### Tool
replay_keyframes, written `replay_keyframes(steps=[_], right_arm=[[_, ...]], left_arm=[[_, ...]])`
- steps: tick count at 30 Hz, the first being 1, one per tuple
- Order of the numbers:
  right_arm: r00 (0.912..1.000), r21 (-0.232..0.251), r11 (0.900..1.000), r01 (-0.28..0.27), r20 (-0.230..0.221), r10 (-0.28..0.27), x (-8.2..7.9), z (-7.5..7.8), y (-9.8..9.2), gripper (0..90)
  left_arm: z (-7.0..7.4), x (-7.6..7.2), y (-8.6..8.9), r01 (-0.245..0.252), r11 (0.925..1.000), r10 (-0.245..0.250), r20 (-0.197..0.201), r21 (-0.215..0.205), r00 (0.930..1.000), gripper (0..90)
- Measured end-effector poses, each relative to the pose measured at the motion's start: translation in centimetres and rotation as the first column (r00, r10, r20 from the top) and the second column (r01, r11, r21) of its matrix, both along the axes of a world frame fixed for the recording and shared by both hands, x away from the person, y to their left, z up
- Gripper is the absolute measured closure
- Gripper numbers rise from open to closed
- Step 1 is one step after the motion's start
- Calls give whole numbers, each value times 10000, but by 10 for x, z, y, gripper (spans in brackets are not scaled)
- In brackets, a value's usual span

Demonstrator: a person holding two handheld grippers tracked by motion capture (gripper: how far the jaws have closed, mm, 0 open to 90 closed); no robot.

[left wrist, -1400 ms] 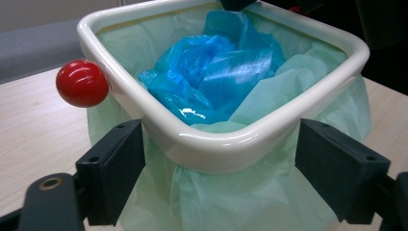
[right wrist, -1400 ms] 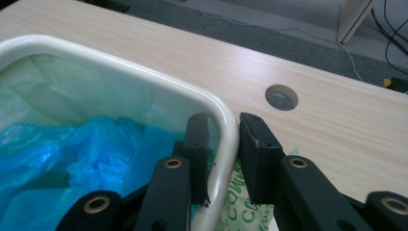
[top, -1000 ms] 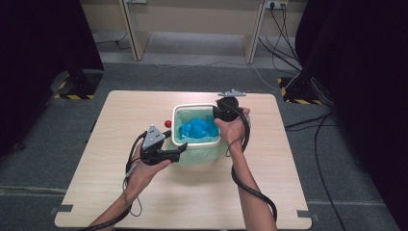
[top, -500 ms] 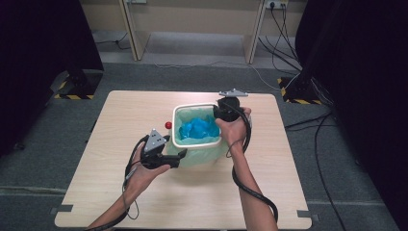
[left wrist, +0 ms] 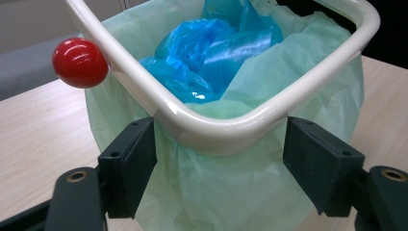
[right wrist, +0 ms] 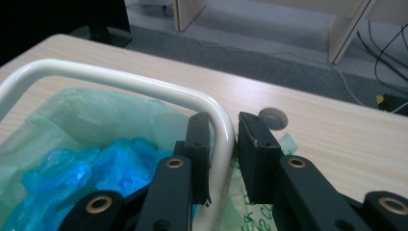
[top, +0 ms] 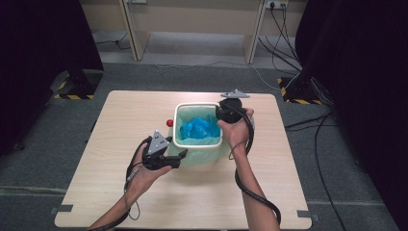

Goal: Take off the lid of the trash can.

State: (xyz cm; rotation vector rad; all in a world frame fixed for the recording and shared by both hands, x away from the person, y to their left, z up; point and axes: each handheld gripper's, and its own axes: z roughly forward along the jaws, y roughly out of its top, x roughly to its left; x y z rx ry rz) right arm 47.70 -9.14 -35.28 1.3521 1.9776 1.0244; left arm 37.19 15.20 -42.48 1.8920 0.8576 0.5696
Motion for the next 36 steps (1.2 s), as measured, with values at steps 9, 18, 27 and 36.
replay_keyframes(steps=[9,18,27,36], right_arm=[[9953,604,9977,-314,-892,367,3,-17,1,713],[9926,205,9994,-281,-1174,303,2,-19,-2,665],[9955,-444,9980,-448,-860,408,0,-19,1,747],[9979,-306,9976,-627,-200,621,-10,-5,7,810]], left_arm=[[-6,1,-4,-60,9999,62,-209,98,9998,312],[-7,2,-3,-95,9999,96,-231,72,9997,324],[-5,2,-4,-130,9999,131,-110,86,9999,346],[1,-2,-4,-281,9995,276,275,153,9992,372]])
